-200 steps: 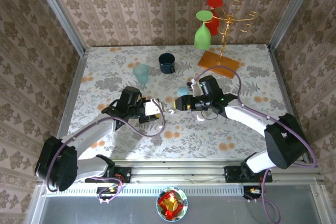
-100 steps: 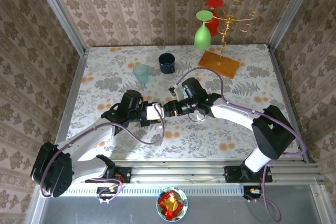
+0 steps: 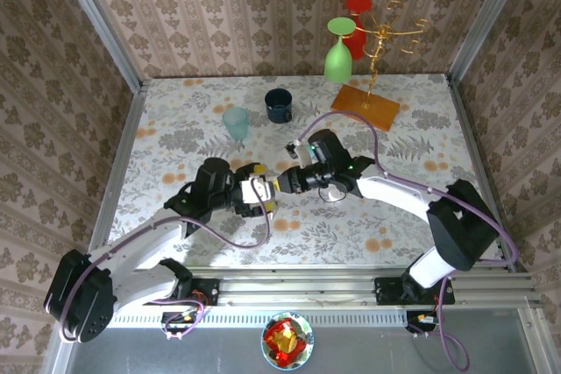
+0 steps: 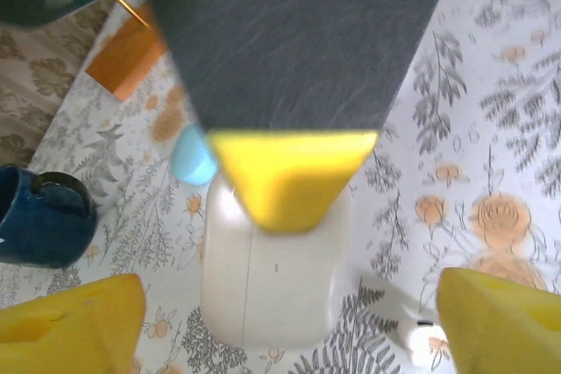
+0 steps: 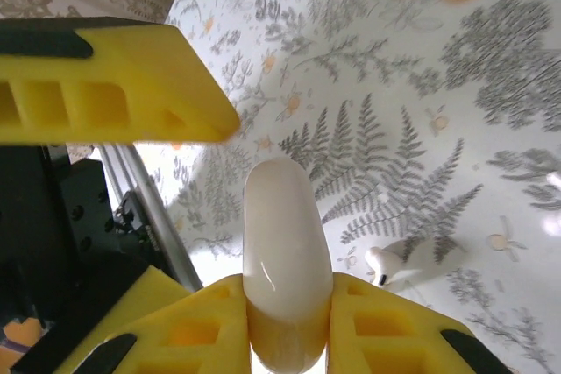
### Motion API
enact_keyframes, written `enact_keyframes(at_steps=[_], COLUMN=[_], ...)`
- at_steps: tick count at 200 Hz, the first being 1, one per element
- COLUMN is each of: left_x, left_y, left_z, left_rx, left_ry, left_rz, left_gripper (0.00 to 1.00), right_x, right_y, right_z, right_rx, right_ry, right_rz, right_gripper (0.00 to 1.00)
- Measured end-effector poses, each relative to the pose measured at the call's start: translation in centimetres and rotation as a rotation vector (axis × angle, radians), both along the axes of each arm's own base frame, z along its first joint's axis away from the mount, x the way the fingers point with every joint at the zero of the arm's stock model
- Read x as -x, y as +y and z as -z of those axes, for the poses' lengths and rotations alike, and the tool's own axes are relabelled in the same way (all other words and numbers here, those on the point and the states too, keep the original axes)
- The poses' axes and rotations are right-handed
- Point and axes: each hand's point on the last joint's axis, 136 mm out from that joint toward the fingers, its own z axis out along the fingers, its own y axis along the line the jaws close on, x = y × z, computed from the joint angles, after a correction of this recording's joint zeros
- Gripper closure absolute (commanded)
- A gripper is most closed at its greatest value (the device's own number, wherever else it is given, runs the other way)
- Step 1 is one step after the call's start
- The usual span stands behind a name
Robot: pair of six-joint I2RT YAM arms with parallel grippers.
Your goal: Insert the wireless bluetooth earbuds into the charging case
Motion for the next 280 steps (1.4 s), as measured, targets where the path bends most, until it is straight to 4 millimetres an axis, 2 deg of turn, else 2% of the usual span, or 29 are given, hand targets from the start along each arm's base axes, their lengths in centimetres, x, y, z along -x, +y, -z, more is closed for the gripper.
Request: enact_keyframes(at_steps=[31, 49, 69, 77, 90, 119, 143, 153, 167, 191, 207, 241, 259, 280], left_x=[-0.4, -0.3, 0.2, 0.4, 0.6, 1.1, 1.7, 2.3, 3.3, 4.5, 5.0, 5.4, 5.5, 5.5], left_y=[0.1, -0.2, -0.7, -1.0, -1.5, -2.3, -2.9, -3.2, -3.6, -4.0, -4.1, -4.1, -4.3, -4.3], left_z=[-2.6, -4.2, -4.9, -5.3, -5.8, -6.7, -8.4, -9.1, -10.0, -11.1, -11.5, -11.8, -11.8, -11.9], left_rx=[0.154, 0.267, 0.366, 0.404, 0.471, 0.628, 0.728, 0.754, 0.778, 0.793, 0.797, 0.799, 0.797, 0.799], left_ry=[0.035, 0.070, 0.140, 0.167, 0.205, 0.287, 0.332, 0.338, 0.358, 0.357, 0.365, 0.403, 0.412, 0.435], left_rz=[-0.035, -0.045, -0.035, -0.020, 0.003, 0.033, 0.089, 0.125, 0.177, 0.251, 0.280, 0.302, 0.313, 0.317], left_gripper=[0.10, 0.09, 0.07, 0.09, 0.18, 0.18, 0.21, 0.27, 0.42, 0.47, 0.50, 0.69, 0.74, 0.92], right_x=[-0.2, -0.2, 0.1, 0.2, 0.6, 2.4, 3.7, 4.2, 4.5, 4.9, 5.2, 5.6, 5.9, 6.0], right_y=[-2.8, -4.4, -5.7, -6.1, -6.5, -6.2, -5.7, -5.5, -5.2, -4.7, -4.4, -4.1, -3.9, -4.0], right_z=[-2.4, -4.6, -7.3, -8.4, -10.3, -13.0, -13.5, -13.6, -13.7, -13.7, -13.5, -13.1, -13.3, -13.4], right_rx=[-0.033, -0.072, -0.117, -0.135, -0.167, -0.230, -0.268, -0.283, -0.300, -0.319, -0.330, -0.339, -0.349, -0.351], right_ry=[-0.156, -0.278, -0.401, -0.446, -0.515, -0.616, -0.632, -0.633, -0.635, -0.634, -0.629, -0.621, -0.630, -0.649], right_rz=[0.038, 0.063, 0.077, 0.079, 0.063, -0.027, -0.109, -0.138, -0.172, -0.221, -0.251, -0.295, -0.313, -0.321], right_gripper=[0.80, 0.81, 0.82, 0.82, 0.82, 0.82, 0.81, 0.82, 0.82, 0.81, 0.82, 0.82, 0.81, 0.80])
